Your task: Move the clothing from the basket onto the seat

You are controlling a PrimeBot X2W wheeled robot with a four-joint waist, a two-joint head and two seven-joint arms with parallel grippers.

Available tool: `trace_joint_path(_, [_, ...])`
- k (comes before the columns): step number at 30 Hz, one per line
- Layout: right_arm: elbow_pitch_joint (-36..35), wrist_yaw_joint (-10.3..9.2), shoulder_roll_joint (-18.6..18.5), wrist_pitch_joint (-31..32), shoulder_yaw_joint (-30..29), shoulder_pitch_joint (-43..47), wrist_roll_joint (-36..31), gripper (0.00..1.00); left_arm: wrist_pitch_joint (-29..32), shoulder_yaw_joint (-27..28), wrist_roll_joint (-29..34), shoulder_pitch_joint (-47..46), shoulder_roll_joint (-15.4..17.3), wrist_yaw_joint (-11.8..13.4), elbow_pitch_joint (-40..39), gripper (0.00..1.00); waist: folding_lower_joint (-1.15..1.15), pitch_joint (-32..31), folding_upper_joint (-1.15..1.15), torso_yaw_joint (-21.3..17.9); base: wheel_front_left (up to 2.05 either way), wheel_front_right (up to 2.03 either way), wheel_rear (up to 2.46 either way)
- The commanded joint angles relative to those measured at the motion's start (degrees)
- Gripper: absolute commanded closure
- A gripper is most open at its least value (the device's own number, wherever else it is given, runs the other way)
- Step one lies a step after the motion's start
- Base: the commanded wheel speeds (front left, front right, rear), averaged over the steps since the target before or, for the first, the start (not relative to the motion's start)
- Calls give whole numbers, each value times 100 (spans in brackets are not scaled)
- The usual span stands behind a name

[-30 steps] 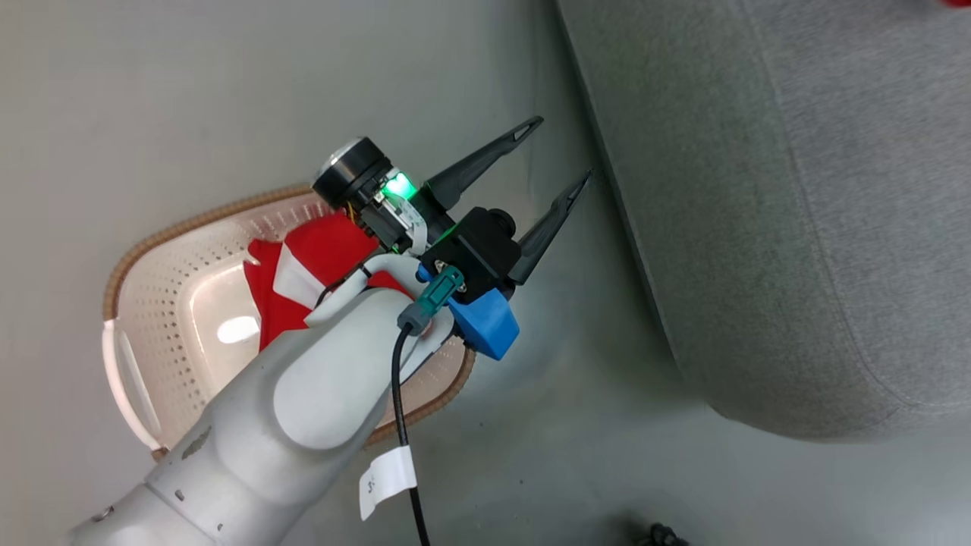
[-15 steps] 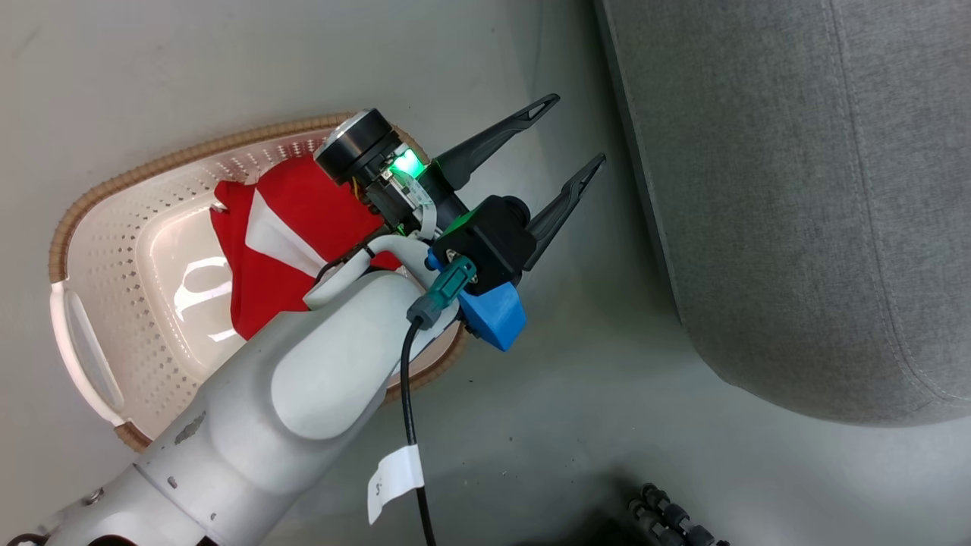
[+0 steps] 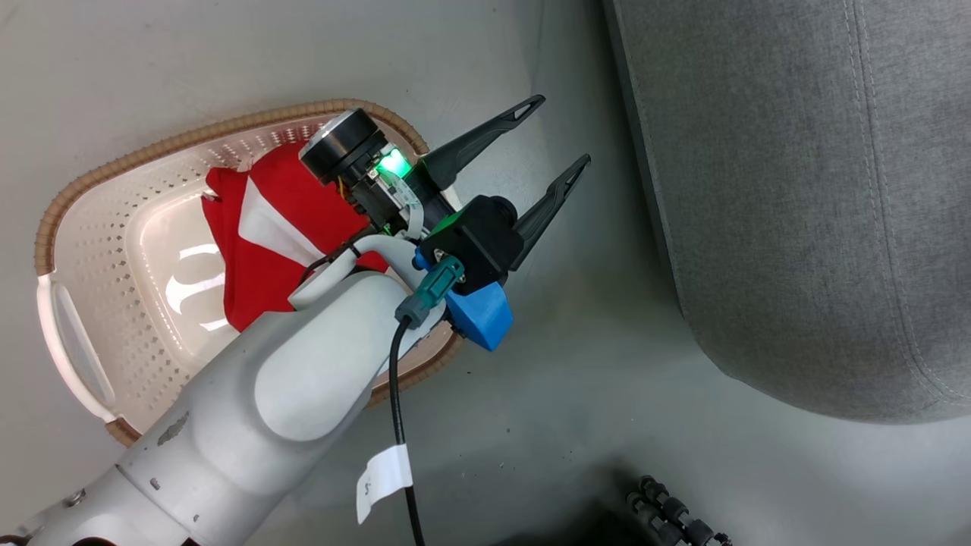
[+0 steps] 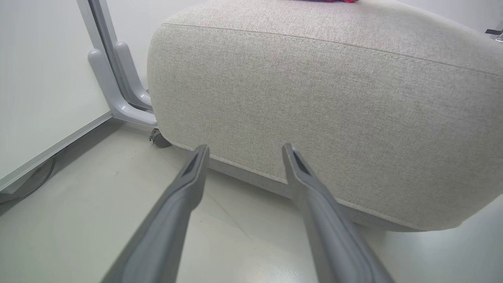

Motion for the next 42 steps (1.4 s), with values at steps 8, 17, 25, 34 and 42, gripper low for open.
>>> trace_joint_path(8, [-373, 1, 344, -20, 57, 1006, 46, 0, -100, -8, -115, 118, -38, 89, 109, 0, -1, -488, 0, -66, 0, 0, 0])
trace_joint_path(17, [-1209, 1, 634, -21, 301, 2270, -30, 0, -235, 131, -381, 466, -240, 194, 274, 0, -1, -1347, 0, -33, 0, 0, 0])
trace_joint_path(25, [-2005, 1, 711, -21, 827, 2980, -7, 0, -259, 942, -628, 1097, -336, 463, -39, 0, -1, -2289, 0, 279, 0, 0, 0])
trace_joint_path(34, [-2221, 1, 580, -21, 1786, 3273, 129, 0, -260, 2169, -502, 2007, -426, 606, -426, 0, -1, -3099, 0, 857, 0, 0, 0])
trace_joint_path(42, [-2313, 1, 682, -20, 2441, 3362, 175, 0, -260, 3192, -273, 2655, -632, 528, -576, 0, -1, -3650, 0, 1317, 0, 0, 0])
